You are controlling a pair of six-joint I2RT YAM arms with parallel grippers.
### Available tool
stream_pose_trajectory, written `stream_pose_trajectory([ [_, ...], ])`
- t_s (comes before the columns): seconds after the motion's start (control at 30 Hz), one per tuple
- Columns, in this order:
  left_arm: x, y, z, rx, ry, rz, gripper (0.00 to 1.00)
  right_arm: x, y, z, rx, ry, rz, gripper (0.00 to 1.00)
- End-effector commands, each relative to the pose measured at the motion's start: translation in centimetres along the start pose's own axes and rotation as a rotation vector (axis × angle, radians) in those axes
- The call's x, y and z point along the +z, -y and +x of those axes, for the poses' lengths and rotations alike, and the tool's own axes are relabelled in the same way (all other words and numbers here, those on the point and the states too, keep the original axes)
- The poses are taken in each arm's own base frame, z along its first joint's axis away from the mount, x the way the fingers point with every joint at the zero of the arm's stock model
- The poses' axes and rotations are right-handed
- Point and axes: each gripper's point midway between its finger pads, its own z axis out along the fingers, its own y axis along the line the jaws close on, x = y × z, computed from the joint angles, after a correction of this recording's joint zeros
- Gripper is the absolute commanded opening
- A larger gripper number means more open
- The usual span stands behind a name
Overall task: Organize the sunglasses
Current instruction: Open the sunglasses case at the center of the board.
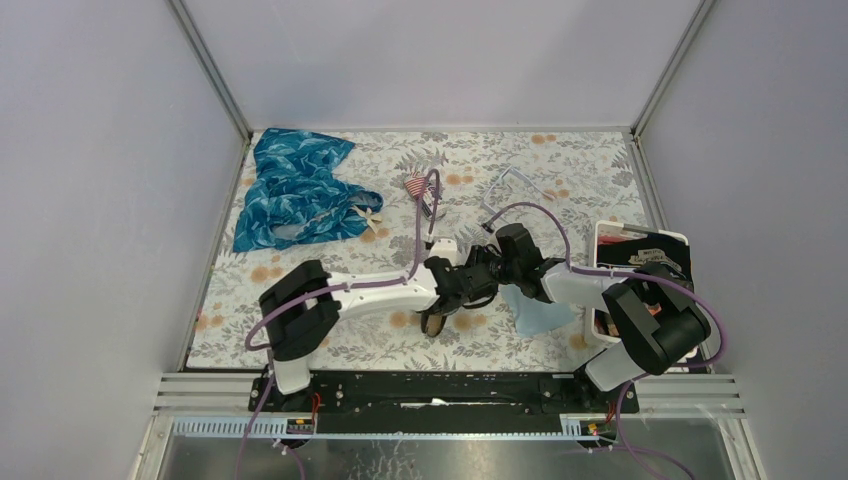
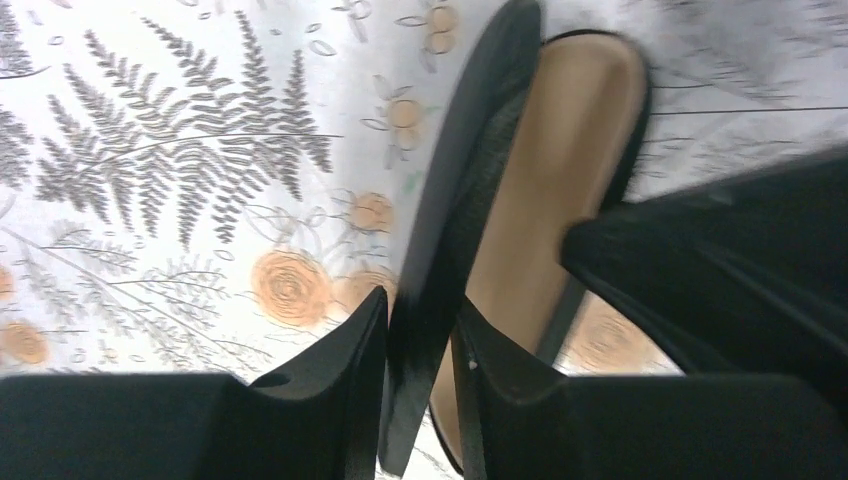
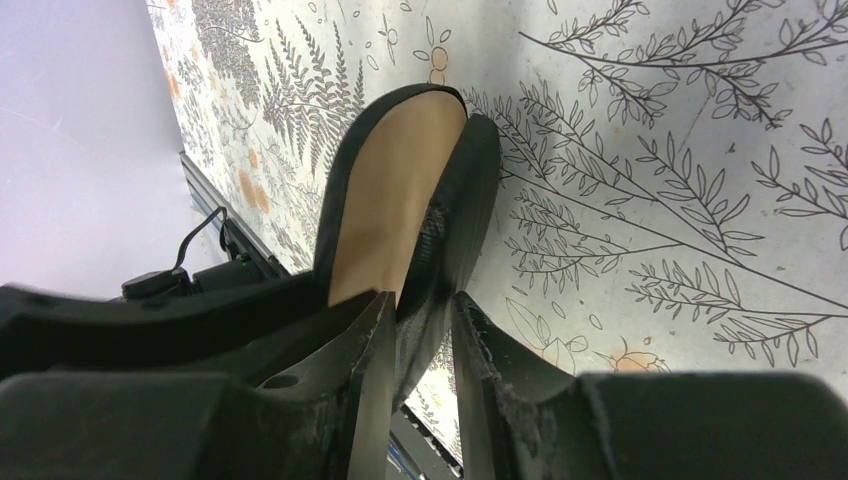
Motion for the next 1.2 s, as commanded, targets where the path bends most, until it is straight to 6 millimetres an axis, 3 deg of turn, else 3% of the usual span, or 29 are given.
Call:
stream_pose_trajectory([
  [0.0, 2.2, -8.0, 2.2, 0.179, -0.039, -0.334, 0.33, -0.1, 6.5, 2.0, 0.034, -0.031, 0.25, 0.32],
  [0.2, 2.5, -7.8, 2.6, 0.173, -0.048, -0.316, 0.3, -0.1, 6.5, 2.0, 0.035, -0.03, 0.25, 0.32],
  [0.6, 1.8, -4.5, 2.7, 0.015, -0.098, -0.002, 0.3, 0.0, 7.0, 2.4, 0.04, -0.043, 0.257, 0.34],
  [0.9, 1.4, -4.3, 2.3, -0.125, -0.108, 0.149, 0.28, -0.3, 7.4, 2.9, 0.043, -0.045, 0.266, 0.35],
  [1.17, 1.6, -3.8, 2.6, -0.138, -0.119, 0.172, 0.27, -0.7, 5.2, 2.1, 0.035, -0.023, 0.2, 0.4],
])
